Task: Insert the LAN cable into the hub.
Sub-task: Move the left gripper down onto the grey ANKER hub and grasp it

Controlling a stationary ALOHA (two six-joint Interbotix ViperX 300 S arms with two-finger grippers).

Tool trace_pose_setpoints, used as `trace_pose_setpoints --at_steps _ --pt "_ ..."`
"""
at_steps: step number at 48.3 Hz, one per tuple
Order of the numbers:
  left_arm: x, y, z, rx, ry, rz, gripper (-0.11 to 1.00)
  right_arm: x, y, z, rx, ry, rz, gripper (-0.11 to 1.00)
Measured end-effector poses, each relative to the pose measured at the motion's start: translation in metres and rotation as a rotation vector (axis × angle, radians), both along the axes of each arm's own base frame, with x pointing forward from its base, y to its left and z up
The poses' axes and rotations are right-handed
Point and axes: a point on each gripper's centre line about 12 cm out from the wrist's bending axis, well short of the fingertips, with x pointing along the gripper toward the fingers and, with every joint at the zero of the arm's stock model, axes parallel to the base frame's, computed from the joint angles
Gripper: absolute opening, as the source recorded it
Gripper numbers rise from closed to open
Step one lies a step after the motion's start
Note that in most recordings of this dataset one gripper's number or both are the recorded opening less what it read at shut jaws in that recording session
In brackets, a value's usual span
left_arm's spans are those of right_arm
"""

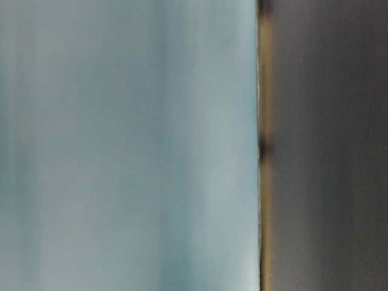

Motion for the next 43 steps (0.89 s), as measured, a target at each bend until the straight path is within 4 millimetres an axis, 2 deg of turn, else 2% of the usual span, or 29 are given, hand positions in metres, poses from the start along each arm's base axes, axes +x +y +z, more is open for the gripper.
trace_pose_setpoints --at_steps 3,7,10,25,31,36,43 --pt "0.0 -0.002 0.007 0.018 -0.058 -0.01 0.1 0.001 0.0 0.0 0.006 0.005 -0.001 0.01" --pt "0.002 -0.006 0.016 0.03 -0.143 -0.03 0.02 0.006 -0.001 -0.003 0.054 0.049 -0.004 0.0" --pt "0.007 -0.007 0.015 0.034 -0.151 -0.037 0.01 0.013 -0.001 -0.007 0.083 0.096 -0.005 0.0" --pt "0.045 -0.008 -0.029 0.016 0.011 -0.044 0.01 0.041 0.004 -0.039 0.129 0.273 0.004 0.0" --pt "0.057 0.0 -0.049 -0.052 0.076 -0.013 0.02 0.052 0.005 -0.054 0.141 0.341 0.001 0.0" --pt "0.065 0.002 -0.062 -0.093 0.097 -0.007 0.1 0.063 0.005 -0.064 0.141 0.387 -0.003 0.0" --pt "0.068 -0.001 -0.083 -0.113 0.103 -0.02 0.42 0.082 0.003 -0.077 0.143 0.444 -0.019 0.04"
